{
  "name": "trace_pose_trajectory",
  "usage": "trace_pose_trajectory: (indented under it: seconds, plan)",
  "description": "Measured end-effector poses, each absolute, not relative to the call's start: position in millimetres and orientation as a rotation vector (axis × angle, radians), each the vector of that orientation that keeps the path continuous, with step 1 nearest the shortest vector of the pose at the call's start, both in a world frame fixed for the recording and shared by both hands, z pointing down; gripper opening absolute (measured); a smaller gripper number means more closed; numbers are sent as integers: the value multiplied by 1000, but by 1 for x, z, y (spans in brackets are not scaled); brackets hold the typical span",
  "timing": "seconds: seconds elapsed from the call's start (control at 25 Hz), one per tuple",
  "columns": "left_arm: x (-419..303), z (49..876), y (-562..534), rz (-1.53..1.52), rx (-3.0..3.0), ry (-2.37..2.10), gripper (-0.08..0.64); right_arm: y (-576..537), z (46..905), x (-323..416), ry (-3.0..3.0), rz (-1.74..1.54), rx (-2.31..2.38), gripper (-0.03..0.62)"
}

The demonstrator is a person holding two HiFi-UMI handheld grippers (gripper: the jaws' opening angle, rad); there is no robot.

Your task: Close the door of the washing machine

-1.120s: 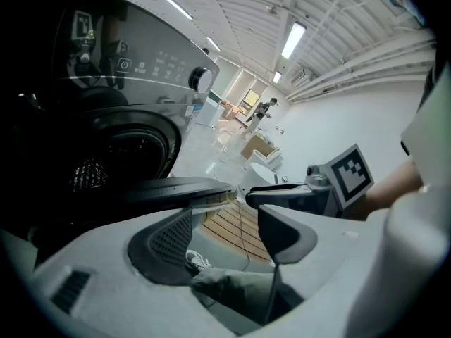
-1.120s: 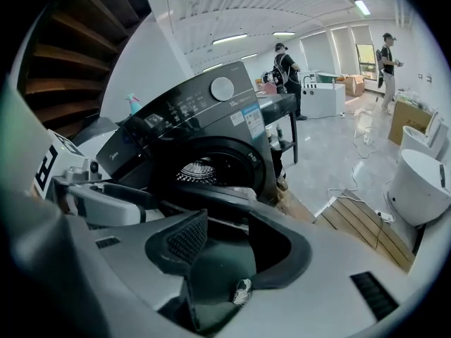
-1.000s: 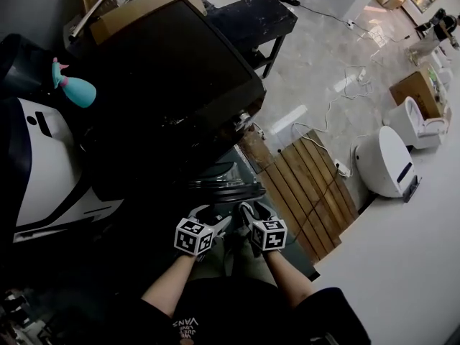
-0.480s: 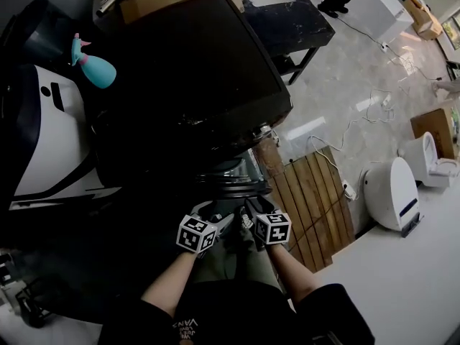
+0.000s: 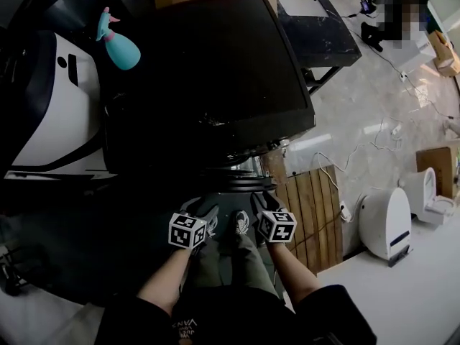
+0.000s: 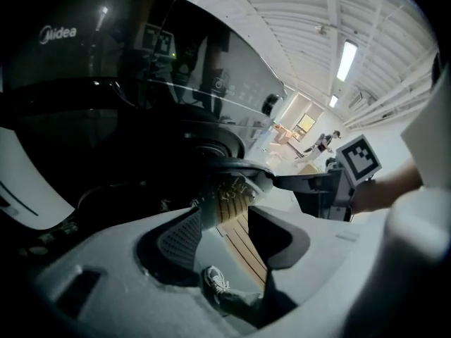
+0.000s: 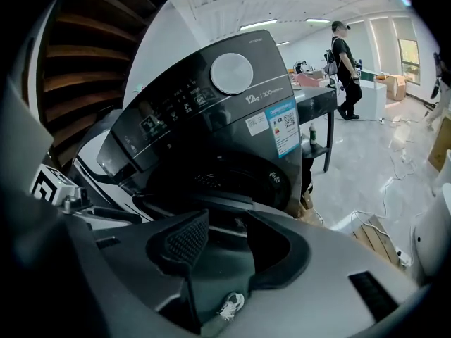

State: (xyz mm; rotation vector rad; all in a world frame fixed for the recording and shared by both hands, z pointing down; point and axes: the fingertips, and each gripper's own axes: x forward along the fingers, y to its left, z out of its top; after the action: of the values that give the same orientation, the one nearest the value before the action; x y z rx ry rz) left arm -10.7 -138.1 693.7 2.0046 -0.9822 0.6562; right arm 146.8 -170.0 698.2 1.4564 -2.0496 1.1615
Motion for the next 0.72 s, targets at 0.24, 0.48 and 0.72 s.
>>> trace_pose_trajectory:
  seconds: [0.24,0.48,0.72]
  plan:
    - [-39,693,-159,593,1962,-1185,106,-197,699,145,-2085,1083,1449,141]
    - [-61,690,-172,553,1927,-1310,15,-220,703,132,-2097,1066,1425,110]
    - [-70,694,-181,537,1888,-1356,9,-237,700,124,-2111,1063,1448,71]
